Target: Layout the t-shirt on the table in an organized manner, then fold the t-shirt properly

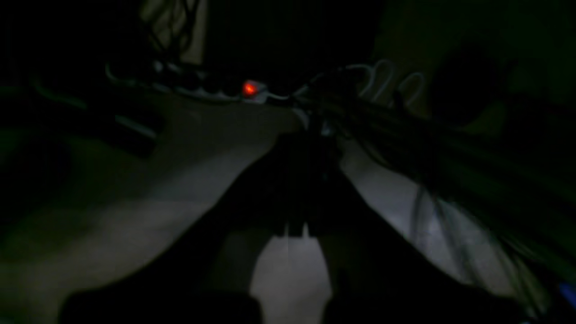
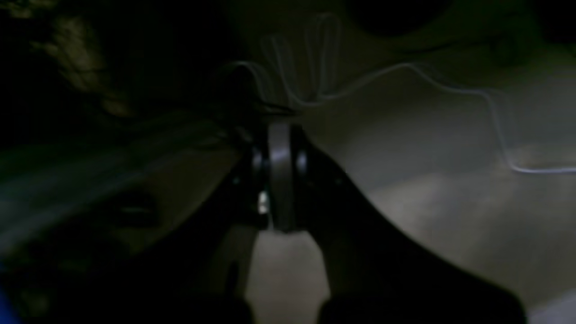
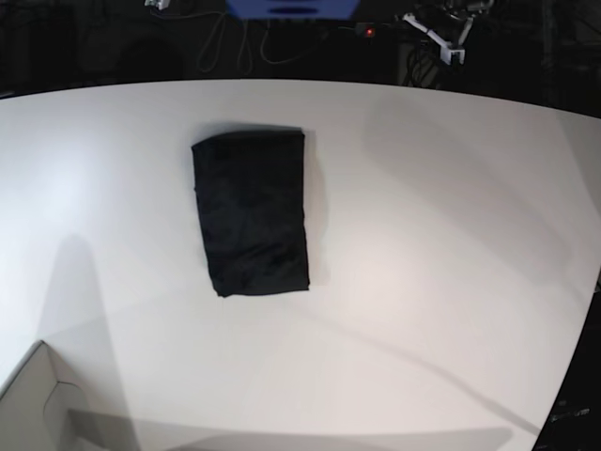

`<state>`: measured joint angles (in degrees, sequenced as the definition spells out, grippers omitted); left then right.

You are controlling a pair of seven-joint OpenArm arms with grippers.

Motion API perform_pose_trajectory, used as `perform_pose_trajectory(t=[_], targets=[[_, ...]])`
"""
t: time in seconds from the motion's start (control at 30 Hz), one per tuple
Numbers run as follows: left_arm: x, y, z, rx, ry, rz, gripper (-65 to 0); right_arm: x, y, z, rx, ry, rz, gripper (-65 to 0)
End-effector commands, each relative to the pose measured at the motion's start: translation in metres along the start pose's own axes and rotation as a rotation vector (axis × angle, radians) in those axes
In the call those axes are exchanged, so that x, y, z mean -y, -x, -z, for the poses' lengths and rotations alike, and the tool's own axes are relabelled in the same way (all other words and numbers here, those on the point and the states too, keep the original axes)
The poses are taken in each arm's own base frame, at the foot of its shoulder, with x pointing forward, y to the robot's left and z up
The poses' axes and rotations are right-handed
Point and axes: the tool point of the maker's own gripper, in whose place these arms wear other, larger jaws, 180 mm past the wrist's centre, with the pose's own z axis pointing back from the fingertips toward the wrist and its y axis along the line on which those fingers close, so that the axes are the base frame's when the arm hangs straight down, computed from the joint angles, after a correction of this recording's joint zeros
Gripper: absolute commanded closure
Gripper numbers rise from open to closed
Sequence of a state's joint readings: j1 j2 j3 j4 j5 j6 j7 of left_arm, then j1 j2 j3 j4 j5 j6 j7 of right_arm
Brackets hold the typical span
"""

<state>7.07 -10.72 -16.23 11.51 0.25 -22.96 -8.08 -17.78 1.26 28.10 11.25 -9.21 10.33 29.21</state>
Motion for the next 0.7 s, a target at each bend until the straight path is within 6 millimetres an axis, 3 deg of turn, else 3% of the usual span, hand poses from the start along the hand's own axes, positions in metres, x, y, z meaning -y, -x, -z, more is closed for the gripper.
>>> perform_pose_trajectory(t=[0.0,0.07,0.23,0.4,0.67], targets=[[-0.013,0.004,-0.001,-0.013,-0.057,0.025,0.0,0.012,0.002,-0.001,0.006,0.036,-0.074,0.0],[-0.028,0.000,0.001,-0.024,-0.171,0.049,0.0,0.027,-0.003,-0.001,0.014,0.101,-0.255,0.0],[-0.016,0.000,0.008,-0.029,-0.231,0.061,0.0,0.051,-0.025,-0.003,0.057,0.242,-0.569,0.0],[0.003,0.005,0.013,-0.034,-0.206,0.050,0.0,0.047,-0.017,0.001,0.003,0.226,-0.553,0.0],[0.002,0.004,0.013,-0.031,-0.207,0.053,0.0,0.025,-0.017,0.005,0.006,0.198,-0.531,0.0]])
